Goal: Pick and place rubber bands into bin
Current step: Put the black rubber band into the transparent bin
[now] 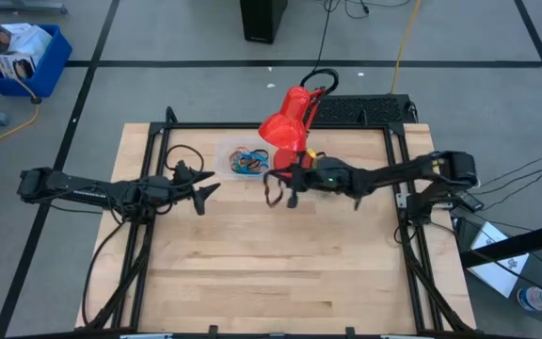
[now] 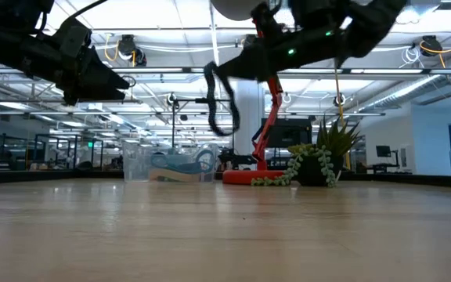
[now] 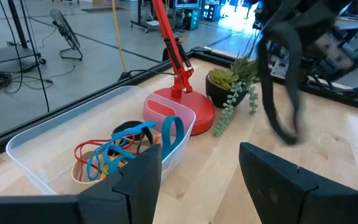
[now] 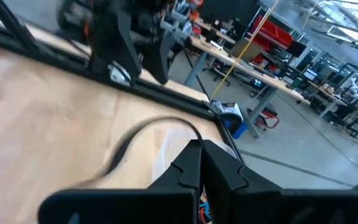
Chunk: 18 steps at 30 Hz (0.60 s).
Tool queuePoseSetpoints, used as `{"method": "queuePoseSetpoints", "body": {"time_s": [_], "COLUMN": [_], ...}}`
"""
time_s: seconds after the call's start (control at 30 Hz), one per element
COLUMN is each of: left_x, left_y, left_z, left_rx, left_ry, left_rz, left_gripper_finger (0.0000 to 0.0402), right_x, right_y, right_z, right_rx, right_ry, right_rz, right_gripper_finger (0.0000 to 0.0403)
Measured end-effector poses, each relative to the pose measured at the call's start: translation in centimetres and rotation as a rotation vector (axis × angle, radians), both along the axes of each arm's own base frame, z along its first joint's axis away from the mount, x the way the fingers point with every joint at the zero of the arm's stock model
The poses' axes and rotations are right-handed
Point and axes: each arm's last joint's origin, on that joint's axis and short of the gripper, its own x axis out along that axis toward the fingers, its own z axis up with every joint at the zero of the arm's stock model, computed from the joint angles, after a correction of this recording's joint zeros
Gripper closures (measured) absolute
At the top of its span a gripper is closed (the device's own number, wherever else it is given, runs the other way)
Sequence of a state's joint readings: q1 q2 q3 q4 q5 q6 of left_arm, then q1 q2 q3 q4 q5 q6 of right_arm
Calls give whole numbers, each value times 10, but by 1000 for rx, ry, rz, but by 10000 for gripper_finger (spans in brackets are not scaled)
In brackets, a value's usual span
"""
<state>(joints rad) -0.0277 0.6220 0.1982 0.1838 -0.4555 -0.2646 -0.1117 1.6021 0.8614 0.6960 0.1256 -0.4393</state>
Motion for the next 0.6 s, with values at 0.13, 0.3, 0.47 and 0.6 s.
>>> {"method": "queuePoseSetpoints", "body": {"time_s": [0.13, 0.3, 0.47, 0.6], "left_x": [0, 0, 0, -1], "left_y": [0, 0, 0, 0], "left_z": [0, 0, -2, -3], "left_rx": [2, 2, 3, 2], "left_ry": [2, 3, 19, 33], "left_rz": [0, 0, -1, -1], "left_gripper_finger": [179, 178, 179, 179], "right_x": [24, 51, 74, 89], "right_y": [-9, -22, -34, -42], "right_z": [-9, -20, -21, -22], "right_rx": [-49, -92, -148, -198], "right_ry": [39, 102, 135, 147], "right_rz": [-10, -24, -33, -37], "right_gripper_finger": [403, 403, 403, 403]}}
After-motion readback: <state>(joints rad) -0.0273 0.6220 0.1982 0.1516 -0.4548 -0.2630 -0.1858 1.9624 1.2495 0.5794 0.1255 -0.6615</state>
